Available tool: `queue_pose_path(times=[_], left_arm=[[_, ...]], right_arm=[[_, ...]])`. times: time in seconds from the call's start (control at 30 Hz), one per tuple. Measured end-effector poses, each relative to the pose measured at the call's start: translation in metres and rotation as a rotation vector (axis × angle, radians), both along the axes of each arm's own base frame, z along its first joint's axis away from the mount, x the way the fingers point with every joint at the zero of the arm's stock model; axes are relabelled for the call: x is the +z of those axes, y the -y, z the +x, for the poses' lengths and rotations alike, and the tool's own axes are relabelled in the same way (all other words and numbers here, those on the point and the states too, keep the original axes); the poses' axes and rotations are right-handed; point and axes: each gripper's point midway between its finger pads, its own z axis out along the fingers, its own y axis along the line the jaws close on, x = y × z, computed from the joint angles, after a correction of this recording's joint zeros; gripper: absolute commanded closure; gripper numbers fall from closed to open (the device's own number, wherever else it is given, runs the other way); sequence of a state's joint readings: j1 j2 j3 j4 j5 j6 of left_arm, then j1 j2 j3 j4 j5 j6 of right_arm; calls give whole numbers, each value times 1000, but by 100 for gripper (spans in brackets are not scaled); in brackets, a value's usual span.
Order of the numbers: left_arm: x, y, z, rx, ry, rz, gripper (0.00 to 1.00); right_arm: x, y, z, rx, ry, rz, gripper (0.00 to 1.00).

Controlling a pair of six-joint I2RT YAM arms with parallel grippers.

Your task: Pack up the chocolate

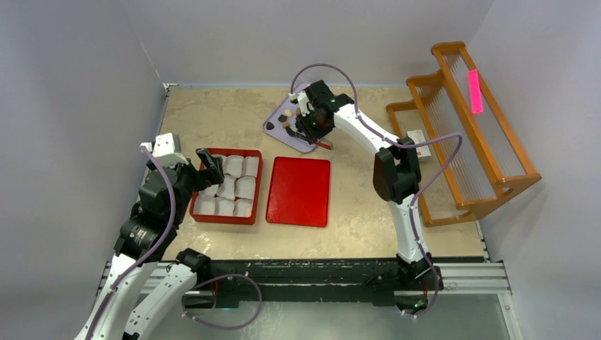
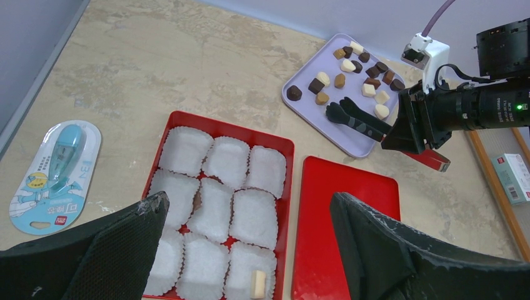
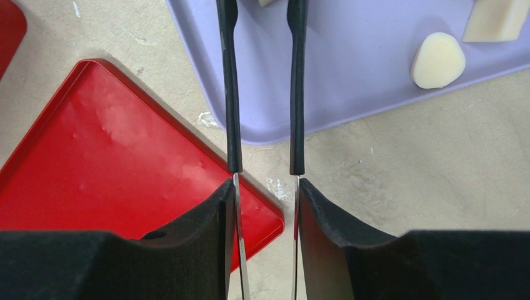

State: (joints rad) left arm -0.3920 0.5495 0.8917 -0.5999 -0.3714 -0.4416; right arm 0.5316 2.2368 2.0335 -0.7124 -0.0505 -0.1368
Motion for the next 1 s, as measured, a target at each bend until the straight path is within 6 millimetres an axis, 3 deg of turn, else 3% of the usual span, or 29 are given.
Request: queue_pose_path(times=[0.4, 0.57, 0.83, 1.0], left_arm=[[0, -1, 0, 4, 0, 1, 0], [0, -1, 0, 6, 1, 1, 0], [0, -2, 0, 9, 1, 2, 0], [1, -2, -1, 12, 6, 0, 0]], right_arm=[[1, -2, 0, 19, 20, -27, 73], [1, -6, -2, 28, 26, -32, 65], [2, -9, -2, 32, 33, -36, 61], [1, -12, 8, 25, 54, -41, 61]])
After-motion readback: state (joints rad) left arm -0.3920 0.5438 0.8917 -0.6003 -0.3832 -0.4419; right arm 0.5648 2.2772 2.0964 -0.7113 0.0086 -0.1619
